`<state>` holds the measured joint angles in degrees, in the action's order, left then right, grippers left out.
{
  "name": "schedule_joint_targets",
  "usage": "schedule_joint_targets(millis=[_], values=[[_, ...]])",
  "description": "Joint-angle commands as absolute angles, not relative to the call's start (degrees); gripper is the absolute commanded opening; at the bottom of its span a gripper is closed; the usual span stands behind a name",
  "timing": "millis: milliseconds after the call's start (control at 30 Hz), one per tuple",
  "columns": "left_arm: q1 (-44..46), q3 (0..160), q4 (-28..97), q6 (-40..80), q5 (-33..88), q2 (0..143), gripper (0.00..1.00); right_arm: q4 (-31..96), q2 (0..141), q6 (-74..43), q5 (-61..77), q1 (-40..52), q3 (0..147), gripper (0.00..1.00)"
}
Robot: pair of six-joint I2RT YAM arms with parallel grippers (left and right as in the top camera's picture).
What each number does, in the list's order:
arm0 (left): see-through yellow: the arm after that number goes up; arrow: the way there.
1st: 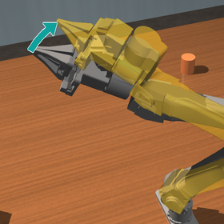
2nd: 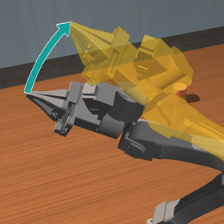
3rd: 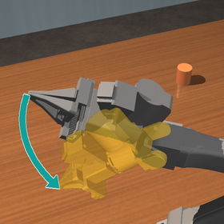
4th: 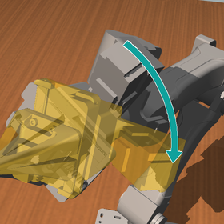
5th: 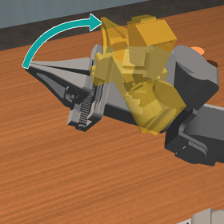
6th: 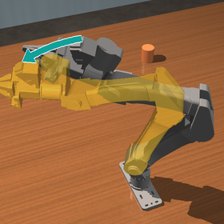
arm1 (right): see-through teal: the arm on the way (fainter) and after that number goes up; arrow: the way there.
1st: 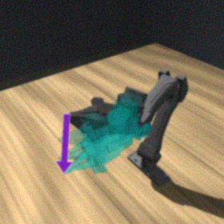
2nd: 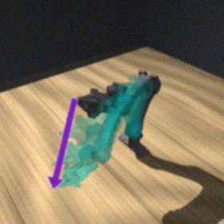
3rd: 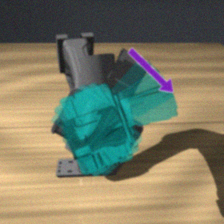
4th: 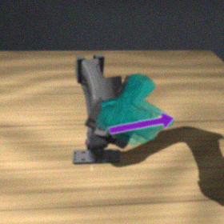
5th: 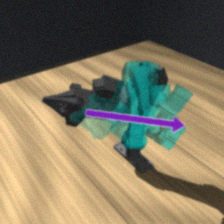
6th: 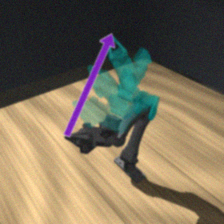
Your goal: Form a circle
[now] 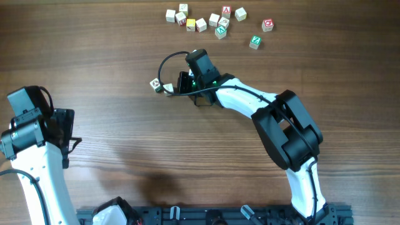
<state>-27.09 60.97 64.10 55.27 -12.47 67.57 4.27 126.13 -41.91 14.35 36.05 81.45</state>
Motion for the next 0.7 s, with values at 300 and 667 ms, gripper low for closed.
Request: schedule_joint_targets(millis=[300,667], values=[[-27.44,60.97,64.12,56.18,-12.23,67.83,1.00,3.62,127.31,-40.49,17.04,36.91,80.99,0.05],[-27.44,60.97,64.12,56.16,-12.21,67.83,1.00,3.38,127.31,-40.49,17.65,37.15,80.99,0.05]])
